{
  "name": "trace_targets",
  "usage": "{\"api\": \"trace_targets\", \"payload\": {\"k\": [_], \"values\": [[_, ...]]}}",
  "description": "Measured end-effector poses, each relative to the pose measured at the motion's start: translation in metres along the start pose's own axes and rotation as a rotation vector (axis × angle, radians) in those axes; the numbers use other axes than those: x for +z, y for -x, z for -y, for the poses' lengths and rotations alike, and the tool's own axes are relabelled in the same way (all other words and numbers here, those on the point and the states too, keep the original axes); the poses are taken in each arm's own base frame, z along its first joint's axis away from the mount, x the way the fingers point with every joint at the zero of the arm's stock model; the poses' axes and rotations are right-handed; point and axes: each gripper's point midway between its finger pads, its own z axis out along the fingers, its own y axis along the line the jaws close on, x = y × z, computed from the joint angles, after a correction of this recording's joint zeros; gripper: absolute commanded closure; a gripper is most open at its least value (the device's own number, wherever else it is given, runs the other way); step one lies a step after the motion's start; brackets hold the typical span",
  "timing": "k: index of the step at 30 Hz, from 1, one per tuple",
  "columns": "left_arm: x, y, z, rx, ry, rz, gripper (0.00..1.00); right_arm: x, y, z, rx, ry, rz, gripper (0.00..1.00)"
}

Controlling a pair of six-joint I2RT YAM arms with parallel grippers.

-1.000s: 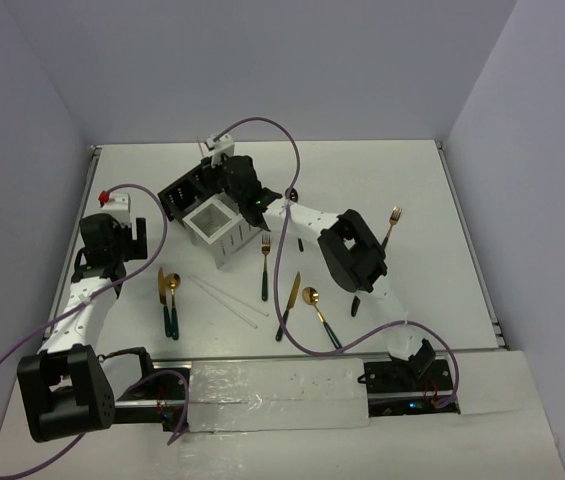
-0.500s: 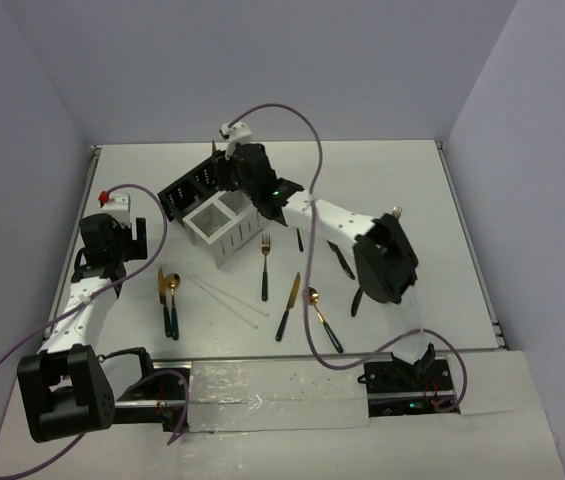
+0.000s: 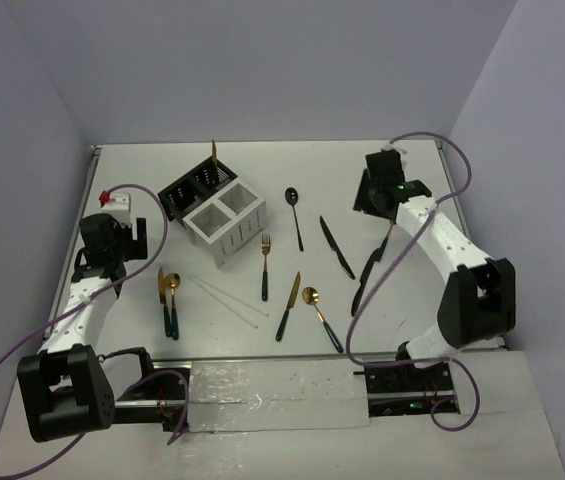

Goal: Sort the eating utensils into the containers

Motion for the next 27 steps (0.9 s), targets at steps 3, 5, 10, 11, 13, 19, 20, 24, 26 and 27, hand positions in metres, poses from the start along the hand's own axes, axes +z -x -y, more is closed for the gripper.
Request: {"api": "trace_targets", "payload": {"k": [3,5,10,11,13,19,20,24,26,27], "values": [[0.000,0.000,0.000,0.003,0.000,0.000,0.10,0.030,-0.054,0.056,0.014,-0.160,-0.216,0.46],[0.000,0.000,0.000,0.003,0.000,0.001,0.10,0.045,-0.072,0.073,0.026,-0.208,-0.299,0.48],[-0.001,-0.001,0.000,0.007,-0.003,0.001,0.10,0.071,-0.085,0.101,0.048,-0.305,-0.411,0.50],[-0.001,-0.001,0.000,0.008,-0.003,0.002,0.10,0.075,-0.086,0.105,0.050,-0.314,-0.422,0.50],[-0.001,-0.001,0.000,0.008,-0.003,0.002,0.10,0.080,-0.092,0.112,0.054,-0.331,-0.446,0.50],[-0.001,-0.001,0.000,0.010,-0.004,0.001,0.11,0.089,-0.102,0.129,0.080,-0.355,-0.489,0.53],[-0.001,-0.001,0.000,0.010,-0.004,0.001,0.11,0.091,-0.104,0.131,0.086,-0.357,-0.498,0.53],[-0.001,-0.001,0.000,0.010,-0.004,0.002,0.11,0.100,-0.108,0.138,0.107,-0.353,-0.517,0.56],[-0.001,-0.001,0.000,0.010,-0.004,0.002,0.11,0.104,-0.105,0.138,0.112,-0.347,-0.516,0.57],[-0.001,-0.001,0.000,0.010,-0.004,0.002,0.11,0.105,-0.104,0.138,0.113,-0.344,-0.514,0.59]]}}
